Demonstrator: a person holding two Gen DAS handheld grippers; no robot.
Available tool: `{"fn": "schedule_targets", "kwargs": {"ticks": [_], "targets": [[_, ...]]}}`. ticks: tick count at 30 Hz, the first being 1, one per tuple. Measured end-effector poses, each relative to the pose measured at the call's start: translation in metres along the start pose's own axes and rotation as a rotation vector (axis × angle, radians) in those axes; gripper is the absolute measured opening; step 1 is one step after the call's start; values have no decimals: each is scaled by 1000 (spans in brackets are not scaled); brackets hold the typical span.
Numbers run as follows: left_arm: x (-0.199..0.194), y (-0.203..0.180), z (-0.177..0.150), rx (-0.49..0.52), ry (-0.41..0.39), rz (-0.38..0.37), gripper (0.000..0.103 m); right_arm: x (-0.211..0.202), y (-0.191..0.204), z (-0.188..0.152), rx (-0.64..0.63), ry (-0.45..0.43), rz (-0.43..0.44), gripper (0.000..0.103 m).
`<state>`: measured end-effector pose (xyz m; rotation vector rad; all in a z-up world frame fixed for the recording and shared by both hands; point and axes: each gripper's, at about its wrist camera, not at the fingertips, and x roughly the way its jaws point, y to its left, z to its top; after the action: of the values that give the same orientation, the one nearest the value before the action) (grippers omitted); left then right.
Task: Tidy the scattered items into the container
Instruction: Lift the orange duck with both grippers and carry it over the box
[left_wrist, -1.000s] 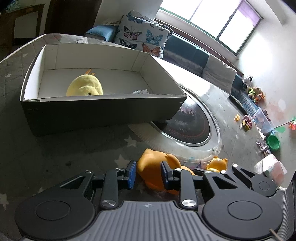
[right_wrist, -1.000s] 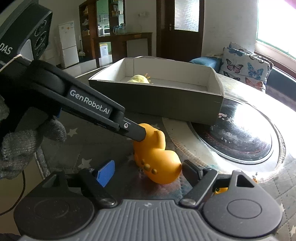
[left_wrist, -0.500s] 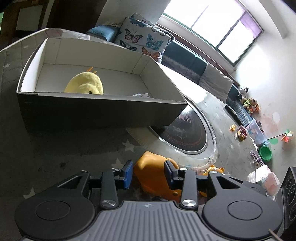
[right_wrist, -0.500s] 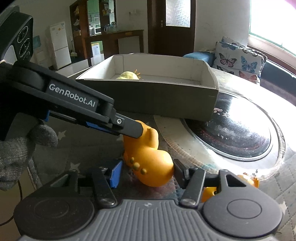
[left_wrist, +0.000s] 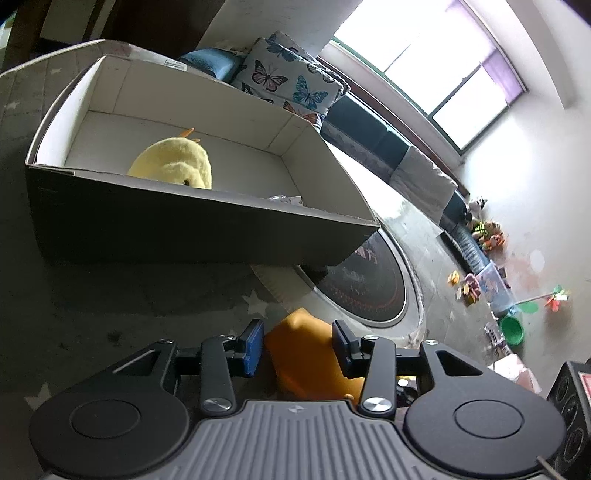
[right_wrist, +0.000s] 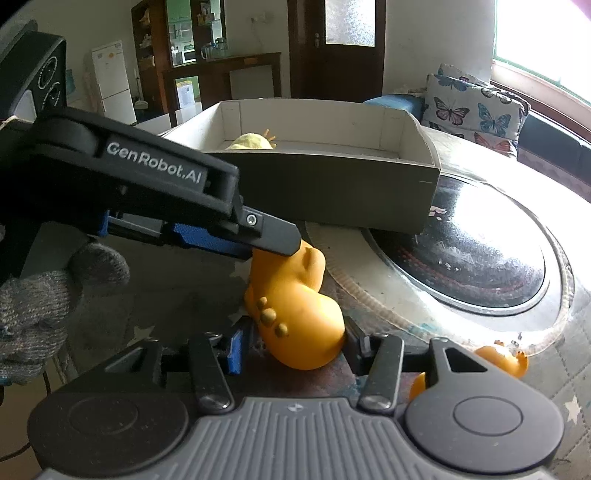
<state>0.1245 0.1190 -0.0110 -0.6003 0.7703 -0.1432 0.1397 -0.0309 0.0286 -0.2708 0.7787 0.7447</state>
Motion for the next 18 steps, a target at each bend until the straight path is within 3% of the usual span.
{"fn": "schedule_targets", "kwargs": {"ticks": [11, 18], "targets": [[-8, -5, 8, 20, -25, -10, 41, -6, -2, 5, 30, -26, 10, 44], [-27, -23, 36, 76, -94, -33, 40, -26, -6, 28, 35, -124, -3, 44]]}}
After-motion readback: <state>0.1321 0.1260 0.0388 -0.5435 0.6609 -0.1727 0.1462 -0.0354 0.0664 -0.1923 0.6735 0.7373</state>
